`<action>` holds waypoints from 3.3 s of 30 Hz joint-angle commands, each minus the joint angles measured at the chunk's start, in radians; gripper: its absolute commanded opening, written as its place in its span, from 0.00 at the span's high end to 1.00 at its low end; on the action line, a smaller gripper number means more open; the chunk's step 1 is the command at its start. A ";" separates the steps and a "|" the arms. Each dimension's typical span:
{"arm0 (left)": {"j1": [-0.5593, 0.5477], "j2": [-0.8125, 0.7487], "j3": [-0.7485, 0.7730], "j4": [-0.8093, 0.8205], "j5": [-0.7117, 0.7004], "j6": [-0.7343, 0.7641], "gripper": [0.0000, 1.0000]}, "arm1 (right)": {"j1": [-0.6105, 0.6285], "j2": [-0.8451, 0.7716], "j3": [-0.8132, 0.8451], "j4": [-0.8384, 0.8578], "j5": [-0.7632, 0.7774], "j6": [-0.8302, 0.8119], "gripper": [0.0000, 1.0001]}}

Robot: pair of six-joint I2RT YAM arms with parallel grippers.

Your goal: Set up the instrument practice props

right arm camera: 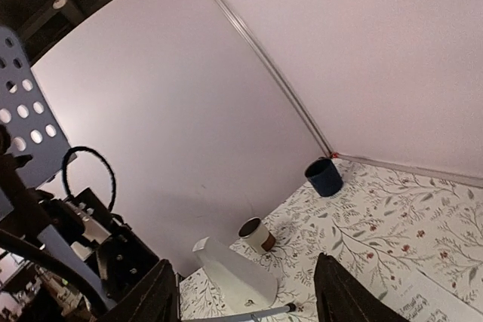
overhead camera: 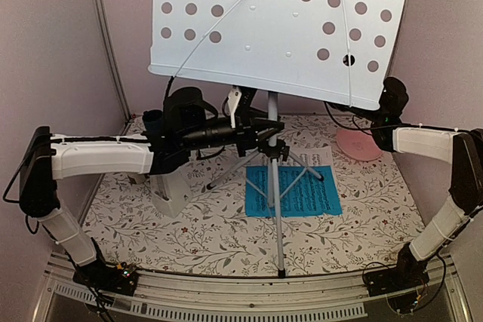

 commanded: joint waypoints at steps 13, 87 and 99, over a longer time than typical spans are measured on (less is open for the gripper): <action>0.094 -0.090 0.063 0.091 -0.047 0.093 1.00 | 0.012 0.174 0.096 -0.708 0.364 -0.498 0.58; 0.250 -0.034 0.108 0.256 -0.079 0.028 1.00 | 0.137 0.315 0.131 -1.082 0.648 -0.671 0.57; 0.250 -0.037 0.141 0.219 -0.073 0.018 1.00 | 0.100 0.291 -0.033 -1.115 0.710 -0.685 0.56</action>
